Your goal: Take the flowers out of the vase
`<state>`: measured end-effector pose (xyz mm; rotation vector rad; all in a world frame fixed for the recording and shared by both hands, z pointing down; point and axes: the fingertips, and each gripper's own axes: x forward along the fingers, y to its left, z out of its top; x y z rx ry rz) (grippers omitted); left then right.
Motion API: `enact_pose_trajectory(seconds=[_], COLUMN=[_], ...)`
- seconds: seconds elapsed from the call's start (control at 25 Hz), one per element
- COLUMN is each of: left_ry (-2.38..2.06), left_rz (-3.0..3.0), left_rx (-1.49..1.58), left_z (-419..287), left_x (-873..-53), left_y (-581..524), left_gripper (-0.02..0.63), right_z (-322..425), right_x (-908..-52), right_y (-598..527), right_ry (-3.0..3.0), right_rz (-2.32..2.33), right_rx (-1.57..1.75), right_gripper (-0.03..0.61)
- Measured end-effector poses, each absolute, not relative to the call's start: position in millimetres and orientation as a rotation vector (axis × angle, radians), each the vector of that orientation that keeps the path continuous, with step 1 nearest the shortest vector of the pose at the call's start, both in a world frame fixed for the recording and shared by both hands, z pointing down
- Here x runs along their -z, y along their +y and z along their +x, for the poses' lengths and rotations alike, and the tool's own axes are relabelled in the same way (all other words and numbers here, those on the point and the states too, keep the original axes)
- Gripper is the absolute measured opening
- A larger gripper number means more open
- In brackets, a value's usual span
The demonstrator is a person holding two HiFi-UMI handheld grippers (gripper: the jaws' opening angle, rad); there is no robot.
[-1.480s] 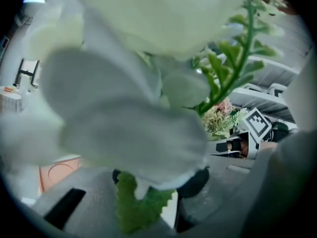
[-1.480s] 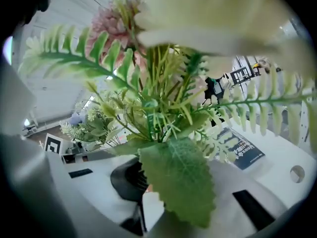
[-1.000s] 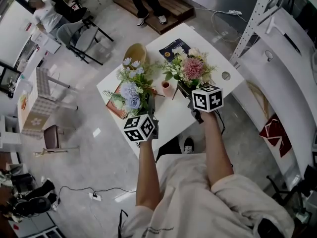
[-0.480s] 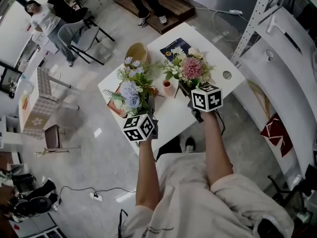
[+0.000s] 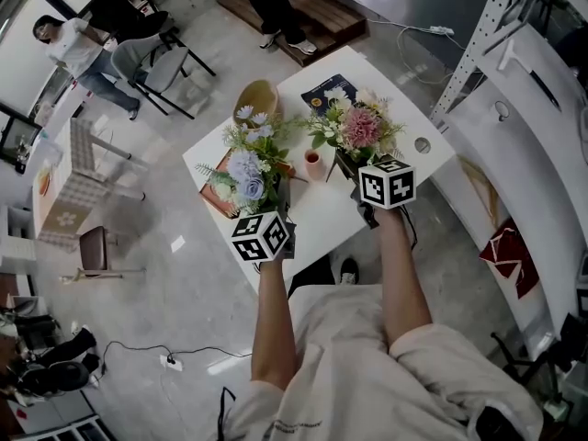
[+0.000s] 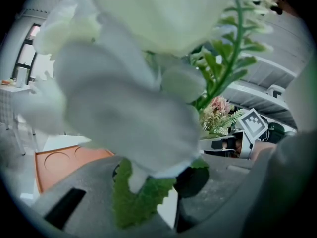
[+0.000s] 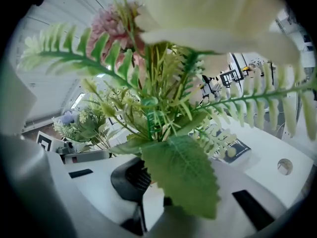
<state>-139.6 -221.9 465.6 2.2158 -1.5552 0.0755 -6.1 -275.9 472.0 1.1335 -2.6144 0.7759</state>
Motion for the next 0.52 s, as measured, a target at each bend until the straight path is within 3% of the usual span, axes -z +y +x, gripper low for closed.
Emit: enact_pose_trajectory(seconds=[0.52], left_ry=[-1.525], left_rz=[2.232], left_rx=[-0.089], left_z=[-133.8], left_x=[-466.9], left_y=[-219.1], left_gripper=[0.040], right_z=[-0.9], right_x=[-471.1], right_y=[-271.4], right_ry=[-2.616], right_rz=[1.164], right_rx=[-0.775], right_gripper=[0.029])
